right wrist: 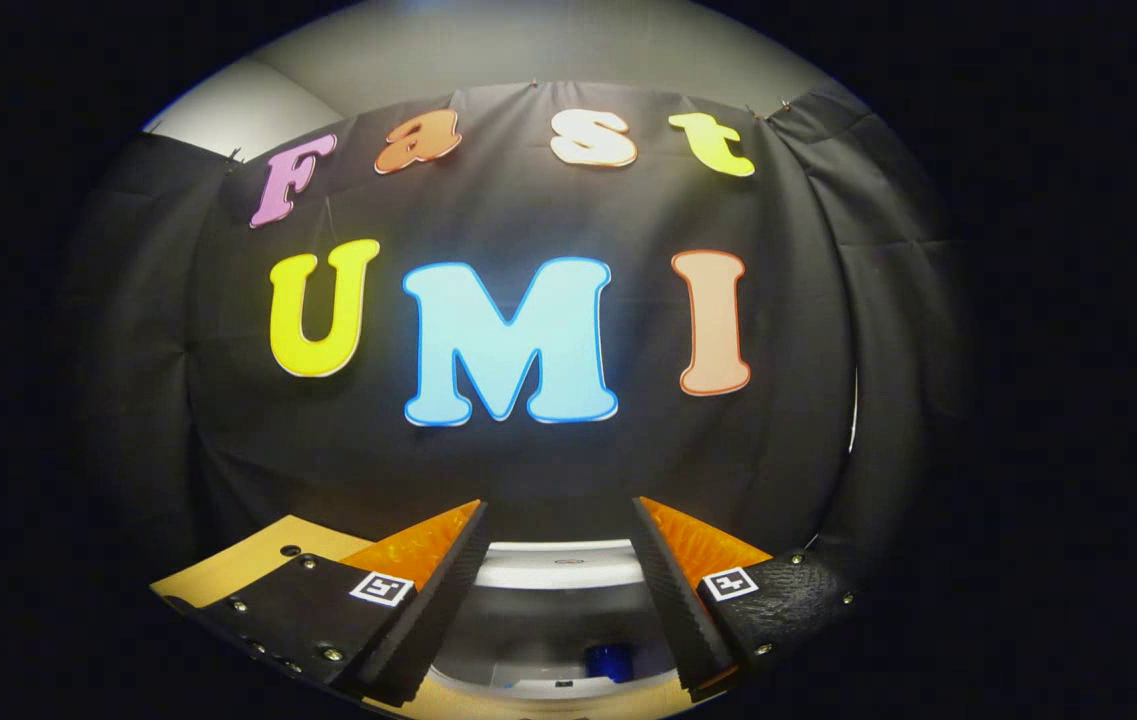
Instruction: Press the lid of the desktop garbage bin to open it, pick up the crumpled paper on the desktop and throw it into the bin, then pick up the pop can on the desktop and drop it into the bin, and finally close the garbage bin lid.
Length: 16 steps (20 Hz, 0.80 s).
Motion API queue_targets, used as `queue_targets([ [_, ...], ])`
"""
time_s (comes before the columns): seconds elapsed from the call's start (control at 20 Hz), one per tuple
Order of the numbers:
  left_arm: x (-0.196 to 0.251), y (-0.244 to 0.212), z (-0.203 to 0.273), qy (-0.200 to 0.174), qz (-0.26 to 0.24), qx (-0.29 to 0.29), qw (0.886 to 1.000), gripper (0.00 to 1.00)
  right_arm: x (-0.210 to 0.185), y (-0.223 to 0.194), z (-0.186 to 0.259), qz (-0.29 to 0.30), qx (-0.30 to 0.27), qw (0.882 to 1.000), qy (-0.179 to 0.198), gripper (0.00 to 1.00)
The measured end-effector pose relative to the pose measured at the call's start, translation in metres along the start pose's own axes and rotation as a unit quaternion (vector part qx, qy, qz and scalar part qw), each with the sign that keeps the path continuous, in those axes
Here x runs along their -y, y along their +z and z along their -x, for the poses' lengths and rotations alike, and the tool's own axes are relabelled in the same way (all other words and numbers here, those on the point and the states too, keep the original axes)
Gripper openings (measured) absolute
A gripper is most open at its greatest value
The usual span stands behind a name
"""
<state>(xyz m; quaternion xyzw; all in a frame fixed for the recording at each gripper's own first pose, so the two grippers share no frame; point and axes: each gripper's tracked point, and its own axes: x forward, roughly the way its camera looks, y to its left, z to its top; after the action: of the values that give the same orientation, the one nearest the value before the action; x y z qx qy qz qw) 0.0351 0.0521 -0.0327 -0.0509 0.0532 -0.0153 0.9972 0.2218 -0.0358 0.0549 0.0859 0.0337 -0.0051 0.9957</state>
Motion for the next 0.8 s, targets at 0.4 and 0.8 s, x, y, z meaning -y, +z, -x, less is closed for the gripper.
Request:
queue_targets([
  [0.4,-0.003,-0.003,0.007,0.009,-0.001,-0.004,1.000,0.99,0.002,-0.042,-0.002,0.005,-0.022,1.000,-0.001,0.90],
  [0.8,-0.008,-0.005,0.010,0.022,-0.002,-0.005,1.000,0.97,0.005,-0.069,-0.011,0.002,-0.011,1.000,0.001,0.90],
])
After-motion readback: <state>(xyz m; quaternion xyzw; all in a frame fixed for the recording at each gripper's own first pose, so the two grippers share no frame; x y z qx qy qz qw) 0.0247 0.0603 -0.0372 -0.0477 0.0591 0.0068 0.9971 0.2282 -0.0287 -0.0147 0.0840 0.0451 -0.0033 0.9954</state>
